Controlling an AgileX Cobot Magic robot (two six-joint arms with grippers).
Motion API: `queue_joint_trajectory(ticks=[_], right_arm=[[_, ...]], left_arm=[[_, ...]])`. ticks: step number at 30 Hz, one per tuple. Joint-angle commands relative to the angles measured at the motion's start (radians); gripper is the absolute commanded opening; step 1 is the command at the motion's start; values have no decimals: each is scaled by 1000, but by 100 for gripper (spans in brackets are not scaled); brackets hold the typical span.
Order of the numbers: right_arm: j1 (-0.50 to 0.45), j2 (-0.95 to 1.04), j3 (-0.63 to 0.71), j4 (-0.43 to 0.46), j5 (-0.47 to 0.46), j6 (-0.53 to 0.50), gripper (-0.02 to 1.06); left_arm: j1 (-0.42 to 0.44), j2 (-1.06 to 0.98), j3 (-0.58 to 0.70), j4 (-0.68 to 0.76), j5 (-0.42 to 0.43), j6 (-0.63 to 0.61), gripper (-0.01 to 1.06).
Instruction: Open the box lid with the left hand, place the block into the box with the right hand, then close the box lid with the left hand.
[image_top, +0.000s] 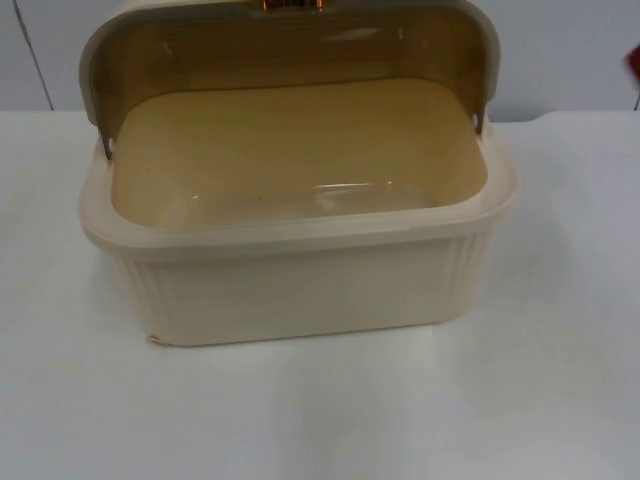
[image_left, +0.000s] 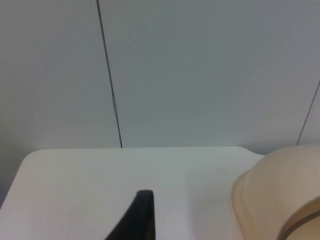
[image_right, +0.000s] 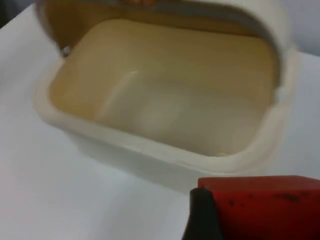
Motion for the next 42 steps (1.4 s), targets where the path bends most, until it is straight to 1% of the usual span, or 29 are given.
queue_joint_trajectory(ticks=[1, 4, 5, 6, 8, 10, 11, 15, 16, 18, 19, 20, 21, 23, 25, 26, 27, 28, 29, 32, 33, 35, 39, 42], right_arm=[[50, 47, 1, -57, -75, 39, 0], [99, 189, 1, -181, -211, 128, 0], [99, 189, 1, -181, -211, 128, 0], [103, 228, -1, -199, -260, 146, 0], [103, 314, -1, -202, -375, 152, 0], [103, 385, -1, -202, -457, 152, 0], [103, 385, -1, -202, -457, 152, 0], [103, 527, -1, -202, -585, 112, 0], [103, 527, -1, -202, -585, 112, 0], [103, 574, -1, -198, -646, 74, 0], [103, 599, -1, -174, -680, 39, 0], [103, 619, -1, -129, -713, -15, 0], [103, 619, -1, -129, -713, -15, 0], [103, 645, -1, 42, -774, -150, 0], [103, 665, -1, 195, -842, -286, 0], [103, 673, -1, 243, -868, -326, 0], [103, 673, -1, 243, -868, -326, 0], [103, 684, -1, 255, -887, -358, 0], [103, 697, -1, 249, -904, -369, 0], [105, 740, -1, 214, -950, -369, 0], [105, 740, -1, 214, -950, -369, 0], [105, 775, -7, 214, -988, -355, 0], [105, 820, -41, 218, -998, -337, 0], [105, 848, -94, 221, -990, -315, 0]], left_arm=[[5, -5, -5, 5, -10, 0, 103], [5, -5, -5, 5, -10, 0, 103], [5, -5, -5, 5, -10, 0, 103], [5, -5, -5, 5, -8, 0, 103], [5, -5, -5, 5, -8, 0, 103], [5, -5, -5, 5, -8, 0, 103], [5, -5, -5, 5, -8, 0, 103], [5, -5, -5, 33, -8, 0, 103], [5, -5, -5, 33, -8, 0, 103], [5, -5, -5, 40, -8, 0, 103], [5, -5, -5, 40, -8, 0, 103], [5, -5, -5, 40, -8, 0, 103], [5, -5, -5, 40, -8, 0, 103], [5, -3, -5, 41, -8, 0, 103], [5, 3, -5, 46, -6, 0, 103], [5, 3, -5, 46, -6, 0, 103], [5, 3, -5, 46, -6, 0, 103], [5, 3, -5, 49, -6, 0, 103], [5, 3, -5, 49, -6, 0, 103], [5, 3, -5, 49, -6, 0, 103], [5, 3, -5, 49, -6, 0, 103], [5, 3, -5, 49, -6, 0, 103], [5, 3, -5, 49, -6, 0, 103], [5, 3, -5, 49, -6, 0, 103]])
